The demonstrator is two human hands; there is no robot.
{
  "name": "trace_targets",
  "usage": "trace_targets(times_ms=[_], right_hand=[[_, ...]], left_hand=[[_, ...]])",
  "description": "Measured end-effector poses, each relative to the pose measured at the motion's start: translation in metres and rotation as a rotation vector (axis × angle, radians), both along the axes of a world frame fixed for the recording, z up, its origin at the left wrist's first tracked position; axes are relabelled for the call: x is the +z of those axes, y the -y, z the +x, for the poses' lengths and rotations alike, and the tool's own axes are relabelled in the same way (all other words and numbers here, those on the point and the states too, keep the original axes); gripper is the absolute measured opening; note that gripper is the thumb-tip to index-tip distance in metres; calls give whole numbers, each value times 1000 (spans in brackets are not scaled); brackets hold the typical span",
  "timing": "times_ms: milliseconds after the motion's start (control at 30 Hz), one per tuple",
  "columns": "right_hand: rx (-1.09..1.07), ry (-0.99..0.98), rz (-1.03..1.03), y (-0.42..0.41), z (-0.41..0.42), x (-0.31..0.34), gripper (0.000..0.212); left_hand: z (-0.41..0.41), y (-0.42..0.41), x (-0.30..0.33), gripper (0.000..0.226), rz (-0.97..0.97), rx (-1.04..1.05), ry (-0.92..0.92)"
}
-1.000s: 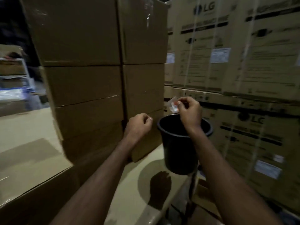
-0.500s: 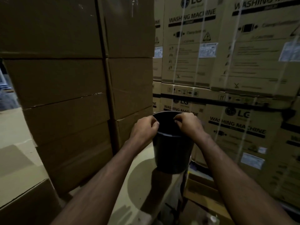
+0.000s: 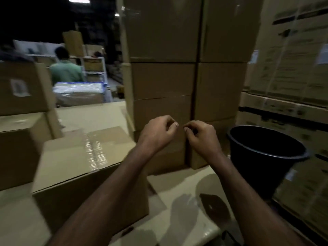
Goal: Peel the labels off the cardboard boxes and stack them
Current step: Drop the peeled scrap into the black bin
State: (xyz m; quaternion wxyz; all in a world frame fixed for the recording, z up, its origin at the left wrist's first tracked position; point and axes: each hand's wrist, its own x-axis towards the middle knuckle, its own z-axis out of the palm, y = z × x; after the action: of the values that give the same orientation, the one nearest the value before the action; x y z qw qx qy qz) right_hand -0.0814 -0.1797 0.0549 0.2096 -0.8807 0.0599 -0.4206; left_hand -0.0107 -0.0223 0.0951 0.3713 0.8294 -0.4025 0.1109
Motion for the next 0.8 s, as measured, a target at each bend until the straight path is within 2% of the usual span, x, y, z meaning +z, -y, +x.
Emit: trace_targets(times_ms=[133, 233, 333, 467, 567, 667, 800], right_hand=[[158, 61, 86, -59, 30, -14, 15], [225, 48, 140, -92, 45, -31, 33], [227, -48, 230, -117, 55, -52, 47], [222, -132, 446, -136, 56, -74, 60], [204, -179, 608, -141, 53, -81, 60], [182, -153, 626, -143, 44, -79, 52], [148, -134, 569, -146, 16, -80, 56]], left_hand=[[11, -83, -10, 25, -18, 241, 20], [12, -136, -23, 28, 3, 431, 41], [11, -176, -40, 27, 94, 643, 54], [3, -213, -59, 40, 170, 874, -103], [0, -224, -70, 52, 58, 853, -313], [-7, -225, -76, 53, 8, 800, -310], [-26, -231, -75, 51, -2, 796, -287]])
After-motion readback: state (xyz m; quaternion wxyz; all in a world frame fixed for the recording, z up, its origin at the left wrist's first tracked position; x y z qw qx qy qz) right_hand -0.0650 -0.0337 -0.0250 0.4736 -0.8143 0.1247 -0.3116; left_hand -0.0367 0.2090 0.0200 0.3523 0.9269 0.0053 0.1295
